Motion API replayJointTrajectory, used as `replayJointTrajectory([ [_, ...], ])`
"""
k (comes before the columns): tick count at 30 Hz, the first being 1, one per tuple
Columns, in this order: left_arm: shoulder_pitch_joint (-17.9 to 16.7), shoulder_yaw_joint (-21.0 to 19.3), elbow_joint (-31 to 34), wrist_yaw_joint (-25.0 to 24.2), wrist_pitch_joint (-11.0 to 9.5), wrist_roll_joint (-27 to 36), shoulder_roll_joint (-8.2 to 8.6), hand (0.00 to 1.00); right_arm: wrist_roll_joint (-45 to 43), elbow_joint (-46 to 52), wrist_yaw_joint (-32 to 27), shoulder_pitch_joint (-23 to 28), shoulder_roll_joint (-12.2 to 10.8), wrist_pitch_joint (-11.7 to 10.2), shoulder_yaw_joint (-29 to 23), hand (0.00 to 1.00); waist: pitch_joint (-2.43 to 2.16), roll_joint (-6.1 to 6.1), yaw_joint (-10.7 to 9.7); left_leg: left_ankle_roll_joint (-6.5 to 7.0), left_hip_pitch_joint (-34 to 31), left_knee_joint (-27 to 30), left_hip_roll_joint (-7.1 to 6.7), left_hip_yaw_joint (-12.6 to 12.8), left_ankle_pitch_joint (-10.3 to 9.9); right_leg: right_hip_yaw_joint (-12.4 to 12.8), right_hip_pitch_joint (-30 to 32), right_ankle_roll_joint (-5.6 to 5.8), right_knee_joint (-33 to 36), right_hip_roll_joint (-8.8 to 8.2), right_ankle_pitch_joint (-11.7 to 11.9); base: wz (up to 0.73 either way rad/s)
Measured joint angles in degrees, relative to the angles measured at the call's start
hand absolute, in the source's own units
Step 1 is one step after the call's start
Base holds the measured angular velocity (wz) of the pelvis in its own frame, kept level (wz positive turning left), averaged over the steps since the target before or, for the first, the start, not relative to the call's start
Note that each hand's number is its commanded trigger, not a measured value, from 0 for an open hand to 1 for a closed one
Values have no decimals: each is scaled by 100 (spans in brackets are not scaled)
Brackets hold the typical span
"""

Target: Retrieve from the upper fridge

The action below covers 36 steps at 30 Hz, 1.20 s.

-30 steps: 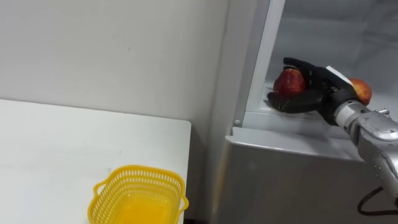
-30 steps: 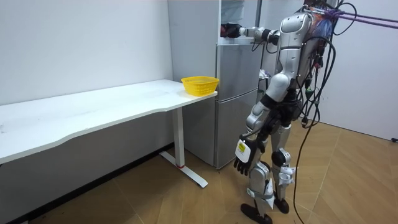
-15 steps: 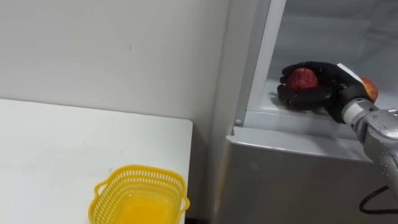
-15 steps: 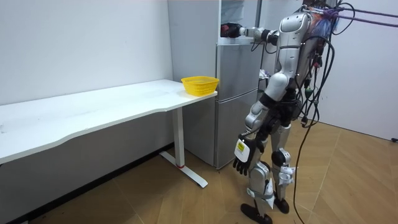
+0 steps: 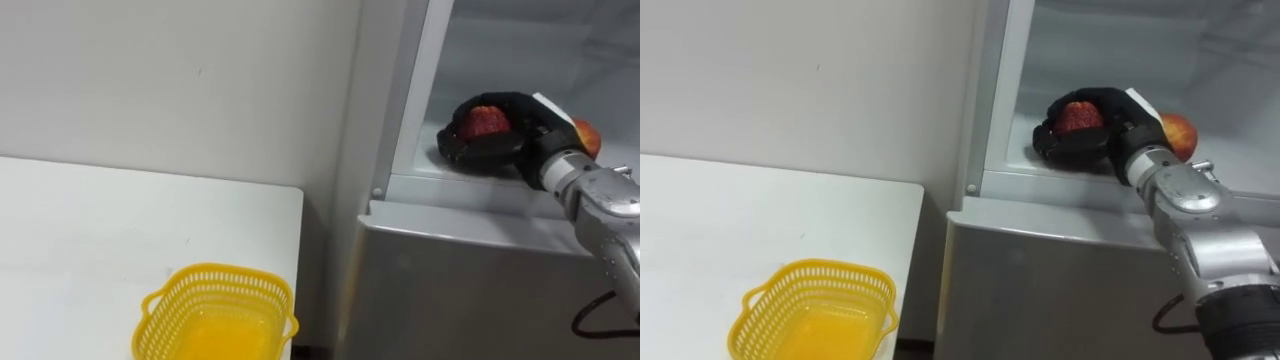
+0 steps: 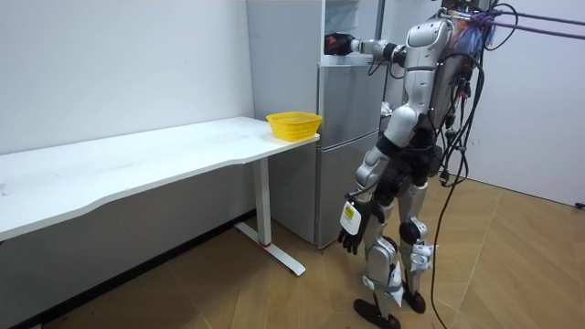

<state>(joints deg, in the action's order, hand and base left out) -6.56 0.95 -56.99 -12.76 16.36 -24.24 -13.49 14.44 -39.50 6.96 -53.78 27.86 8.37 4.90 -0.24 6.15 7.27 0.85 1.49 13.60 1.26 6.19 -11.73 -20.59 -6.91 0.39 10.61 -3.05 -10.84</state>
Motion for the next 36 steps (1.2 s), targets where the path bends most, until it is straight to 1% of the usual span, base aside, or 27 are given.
replayJointTrajectory([
  [3,-13,92,1,98,-6,0,3,0,-22,229,-187,52,-35,68,65,100,-11,-72,-3,0,-2,-5,-2,-2,0,3,-1,0,4,-3,0,0],
  [4,-19,105,2,107,-15,2,4,0,-66,367,-255,87,-75,112,62,100,-33,-98,-33,0,-13,-6,-2,-1,0,5,1,0,5,-5,0,0],
  [5,-20,110,3,107,-21,6,4,0,-94,494,-277,126,-81,133,63,100,-41,-116,-61,0,-19,-5,-3,-1,0,4,3,0,6,-7,0,0],
  [6,-25,121,3,117,-23,3,3,0,-122,765,-316,245,-112,155,66,100,-52,-166,-55,1,-15,-8,-5,4,1,4,5,0,6,-10,0,0],
  [7,-32,141,3,153,-26,5,3,0,-131,1044,-337,386,-177,156,68,100,-63,-210,-56,0,14,-7,-7,15,3,4,0,0,8,-11,0,0],
  [8,-32,153,2,181,-30,6,3,0,-126,1146,-370,438,-216,154,68,100,-65,-228,-55,-3,22,0,-6,15,7,2,-3,0,10,-10,0,-3],
  [9,-27,161,2,245,-56,11,4,0,-127,1210,-486,471,-306,154,65,100,-69,-245,-57,-9,30,4,-5,14,12,1,-4,0,10,-10,0,0],
  [11,-19,158,1,299,-125,11,8,0,-150,1247,-589,487,-348,159,64,100,-66,-249,-58,-14,29,6,-1,34,18,5,-3,0,9,-9,0,0],
  [12,-19,155,-12,319,-163,10,25,0,-239,1422,-679,591,-379,163,60,100,-66,-247,-54,-14,31,6,0,36,18,5,-2,0,6,-8,0,0],
  [14,-18,154,-82,350,-196,15,61,0,-370,1971,-830,896,-466,165,51,100,-63,-244,-59,-14,35,-2,-1,19,18,4,-2,0,0,-8,0,0],
  [15,-22,156,-132,387,-212,33,88,0,-431,2377,-894,1140,-525,159,51,100,-58,-242,-78,-14,42,-10,-3,15,18,3,-1,0,-2,-9,0,0],
  [16,-31,158,-154,423,-239,115,102,0,-572,2683,-998,1326,-600,157,32,100,-37,-238,-86,-14,42,-11,-3,17,17,4,-1,0,-1,-8,0,0],
  [19,-46,167,-159,509,-310,241,140,0,-860,3141,-1168,1563,-720,154,20,100,16,-272,-105,-13,26,-28,-4,36,17,21,20,0,-1,-9,0,-1],
  [20,-41,174,-159,516,-324,259,138,0,-914,3213,-1199,1601,-745,154,21,100,20,-278,-119,-13,21,-34,-4,35,16,19,23,0,-1,-10,0,0],
  [22,-34,208,-156,578,-397,345,135,0,-1168,3635,-1278,1846,-806,154,22,100,33,-299,-144,-13,2,-53,-2,38,16,15,37,0,-1,-8,0,0],
  [25,-31,211,-156,604,-443,431,146,0,-1483,4172,-1325,2157,-880,153,69,100,29,-308,-142,-14,-25,-41,-1,69,16,50,81,0,0,-3,0,-1],
  [27,-34,217,-156,610,-479,458,150,0,-1654,4300,-1341,2201,-985,152,74,100,29,-323,-139,-14,-45,-32,-2,83,16,68,103,0,1,-3,0,-4],
  [28,-33,225,-156,620,-530,461,150,0,-1807,4320,-1380,2201,-1012,151,75,100,26,-338,-136,-14,-49,-28,-4,89,16,83,107,0,2,-6,0,0],
  [32,-27,223,-250,698,-692,462,152,0,-2360,4586,-1553,2201,-1039,132,76,100,10,-395,-91,-13,-57,-41,-7,123,16,147,139,0,3,-7,0,-5],
  [35,-97,258,-349,719,-732,502,151,0,-2590,4882,-1697,2202,-1131,-20,121,100,-2,-447,-94,-14,26,-88,-22,149,17,194,95,0,4,1,0,-6],
  [36,-109,264,-375,717,-777,527,161,0,-2605,4975,-1737,2203,-1183,-113,124,100,-3,-457,-96,-14,32,-87,-20,146,17,196,91,0,2,3,0,0],
])
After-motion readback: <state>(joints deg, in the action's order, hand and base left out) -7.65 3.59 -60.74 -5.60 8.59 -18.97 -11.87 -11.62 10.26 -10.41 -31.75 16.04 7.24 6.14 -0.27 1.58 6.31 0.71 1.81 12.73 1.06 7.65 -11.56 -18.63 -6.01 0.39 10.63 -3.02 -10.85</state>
